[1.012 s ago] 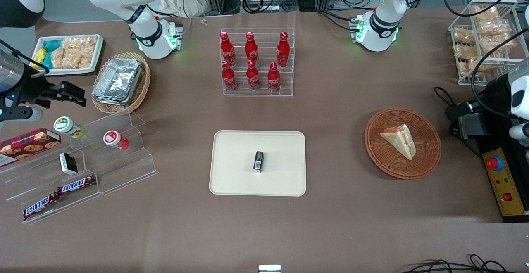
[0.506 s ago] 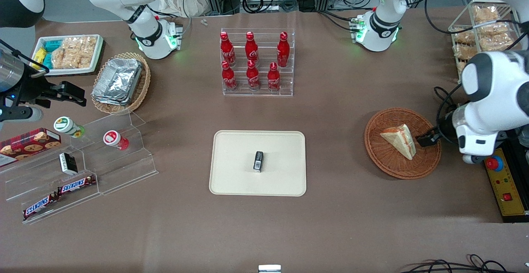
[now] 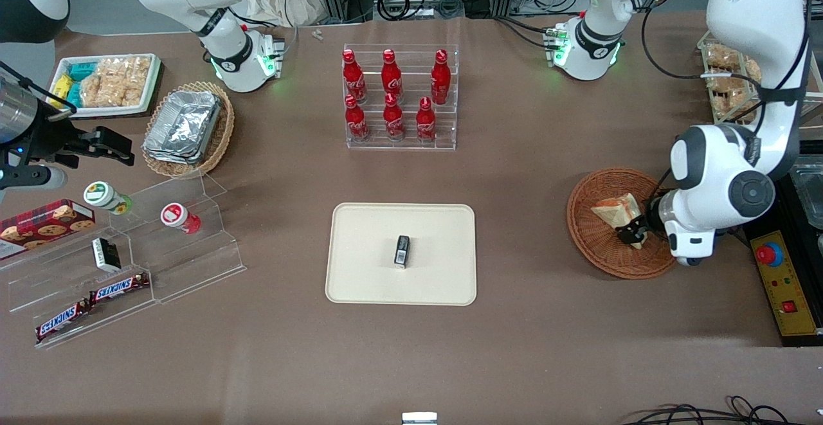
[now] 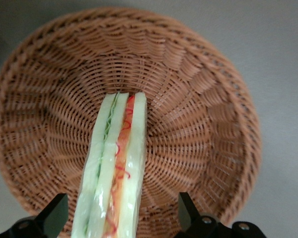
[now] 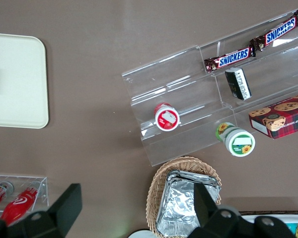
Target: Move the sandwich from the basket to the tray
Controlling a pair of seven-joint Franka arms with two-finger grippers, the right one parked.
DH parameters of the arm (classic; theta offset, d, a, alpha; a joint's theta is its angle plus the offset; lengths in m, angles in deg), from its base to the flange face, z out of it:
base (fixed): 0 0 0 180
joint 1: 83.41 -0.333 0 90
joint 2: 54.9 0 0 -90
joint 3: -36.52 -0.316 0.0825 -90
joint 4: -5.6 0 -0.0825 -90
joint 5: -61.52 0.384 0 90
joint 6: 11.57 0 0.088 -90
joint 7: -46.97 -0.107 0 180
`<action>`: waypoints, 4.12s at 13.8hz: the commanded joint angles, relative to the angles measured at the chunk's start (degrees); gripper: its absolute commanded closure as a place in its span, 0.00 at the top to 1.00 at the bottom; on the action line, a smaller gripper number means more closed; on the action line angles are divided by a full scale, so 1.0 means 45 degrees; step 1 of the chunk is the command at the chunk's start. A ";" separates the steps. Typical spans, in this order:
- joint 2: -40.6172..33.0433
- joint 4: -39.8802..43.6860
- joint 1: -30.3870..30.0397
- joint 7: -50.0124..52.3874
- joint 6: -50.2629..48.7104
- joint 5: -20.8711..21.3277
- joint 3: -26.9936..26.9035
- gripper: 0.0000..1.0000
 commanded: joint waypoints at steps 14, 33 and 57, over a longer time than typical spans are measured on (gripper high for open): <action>-0.1301 0.3104 -0.0285 -0.2873 -0.5491 -0.0097 0.0697 0.00; 0.5240 0.7020 0.3816 -0.1513 -0.0075 0.2753 0.4666 0.00; -0.1687 0.6668 0.0167 -0.5137 -0.7116 0.1621 0.4646 1.00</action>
